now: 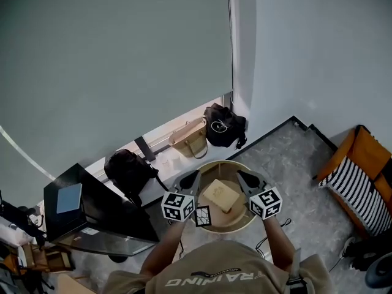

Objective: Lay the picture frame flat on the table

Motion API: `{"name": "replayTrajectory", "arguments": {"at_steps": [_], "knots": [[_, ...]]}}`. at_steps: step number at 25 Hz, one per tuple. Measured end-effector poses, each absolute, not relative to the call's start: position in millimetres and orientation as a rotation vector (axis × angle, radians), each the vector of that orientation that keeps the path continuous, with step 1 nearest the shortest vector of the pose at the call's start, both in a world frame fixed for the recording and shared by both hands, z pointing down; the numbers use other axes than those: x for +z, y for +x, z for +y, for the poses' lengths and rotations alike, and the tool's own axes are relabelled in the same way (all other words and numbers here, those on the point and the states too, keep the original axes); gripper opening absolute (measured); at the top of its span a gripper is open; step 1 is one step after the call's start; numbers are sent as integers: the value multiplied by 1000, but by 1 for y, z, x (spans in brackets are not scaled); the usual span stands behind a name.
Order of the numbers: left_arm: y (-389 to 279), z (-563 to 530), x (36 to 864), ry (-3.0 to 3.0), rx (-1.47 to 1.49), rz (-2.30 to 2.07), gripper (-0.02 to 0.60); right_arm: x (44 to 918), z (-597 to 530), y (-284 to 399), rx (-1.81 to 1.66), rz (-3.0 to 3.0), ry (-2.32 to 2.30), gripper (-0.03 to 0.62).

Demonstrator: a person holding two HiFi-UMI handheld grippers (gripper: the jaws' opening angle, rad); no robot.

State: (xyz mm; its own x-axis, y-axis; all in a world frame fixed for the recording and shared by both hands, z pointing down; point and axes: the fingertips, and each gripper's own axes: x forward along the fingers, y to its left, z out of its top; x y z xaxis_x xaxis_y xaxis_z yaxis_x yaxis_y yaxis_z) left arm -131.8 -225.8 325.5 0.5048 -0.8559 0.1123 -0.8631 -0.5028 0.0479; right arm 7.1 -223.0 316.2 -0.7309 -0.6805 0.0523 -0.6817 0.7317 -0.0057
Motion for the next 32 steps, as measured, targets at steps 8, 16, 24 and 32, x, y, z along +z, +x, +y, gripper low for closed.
{"name": "replayTrajectory", "arguments": {"at_steps": [8,16,24,32], "knots": [[-147,-235,300,2612,25,-1537,8,230,-229,-2,-123,-2954,1178,8],[-144,-239,283,2612,14,-1571,8,240,-228,9,-75,-2901,1211,8],[-141,-235,283,2613,44,-1576,8,259,-223,12,-31,-2898,1201,6],[-137,-232,293,2590,29,-1521,8,276,-220,6,-34,-2861,1172,8]]}}
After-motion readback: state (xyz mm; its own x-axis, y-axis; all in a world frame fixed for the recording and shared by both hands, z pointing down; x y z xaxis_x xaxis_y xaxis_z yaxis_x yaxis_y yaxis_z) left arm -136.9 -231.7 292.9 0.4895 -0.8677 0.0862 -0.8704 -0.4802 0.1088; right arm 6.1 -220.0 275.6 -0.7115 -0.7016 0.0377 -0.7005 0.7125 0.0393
